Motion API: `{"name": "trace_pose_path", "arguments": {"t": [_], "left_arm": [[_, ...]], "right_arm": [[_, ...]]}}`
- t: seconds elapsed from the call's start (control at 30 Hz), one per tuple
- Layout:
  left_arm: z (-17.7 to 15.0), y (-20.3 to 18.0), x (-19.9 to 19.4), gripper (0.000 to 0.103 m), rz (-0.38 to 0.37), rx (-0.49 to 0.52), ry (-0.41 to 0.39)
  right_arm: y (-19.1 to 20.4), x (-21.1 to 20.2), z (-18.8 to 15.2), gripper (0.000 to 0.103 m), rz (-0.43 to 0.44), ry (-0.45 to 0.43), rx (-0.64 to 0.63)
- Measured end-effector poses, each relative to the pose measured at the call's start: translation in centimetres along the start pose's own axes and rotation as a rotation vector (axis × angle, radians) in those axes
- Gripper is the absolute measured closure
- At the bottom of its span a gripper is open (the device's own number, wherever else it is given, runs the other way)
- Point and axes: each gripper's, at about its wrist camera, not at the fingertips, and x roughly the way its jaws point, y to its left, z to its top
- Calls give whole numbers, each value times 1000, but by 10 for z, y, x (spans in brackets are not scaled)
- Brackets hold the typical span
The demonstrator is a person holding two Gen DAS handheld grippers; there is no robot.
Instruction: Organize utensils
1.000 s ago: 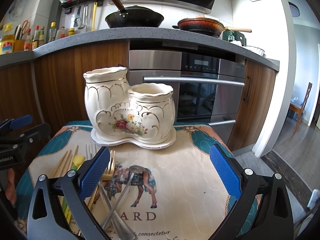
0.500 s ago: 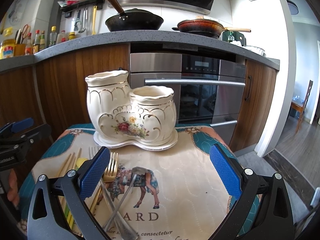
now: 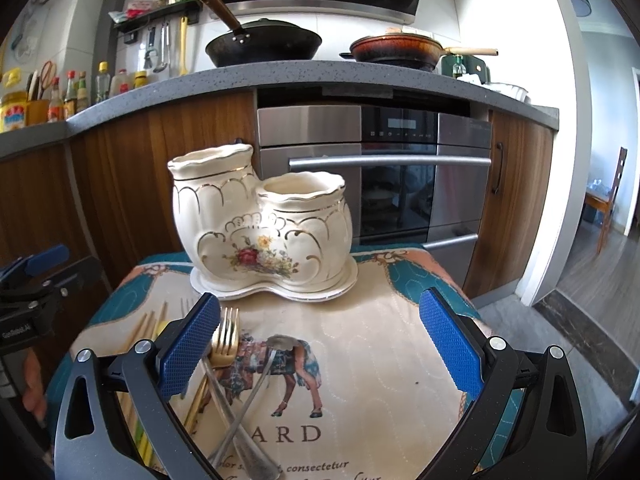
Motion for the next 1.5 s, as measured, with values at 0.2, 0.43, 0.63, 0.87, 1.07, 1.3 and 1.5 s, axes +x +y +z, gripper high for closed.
{"name": "trace_pose_path", "arguments": {"t": [0.2,0.43,0.63,0.87,1.07,1.3,1.5], "left_arm": [[1,3,5,5,-9,-6,53],[3,-1,11,5,13,31,124],[1,-4,14,5,41,66,194],[0,15,18,16,96,47,309],[-9,17,16,34,58,43,403],[-30,-3,28,67,13,80,508],[-40,-8,41,78,2,69,553]], "right_arm": [[2,5,1,4,-49,39,-18],[-3,12,0,4,-50,114,9],[-2,13,0,4,-42,132,-7],[-1,17,-4,6,22,192,-15],[-3,22,-5,25,49,230,-23],[-15,28,-8,43,86,278,13],[-23,32,-11,48,87,309,35]]}}
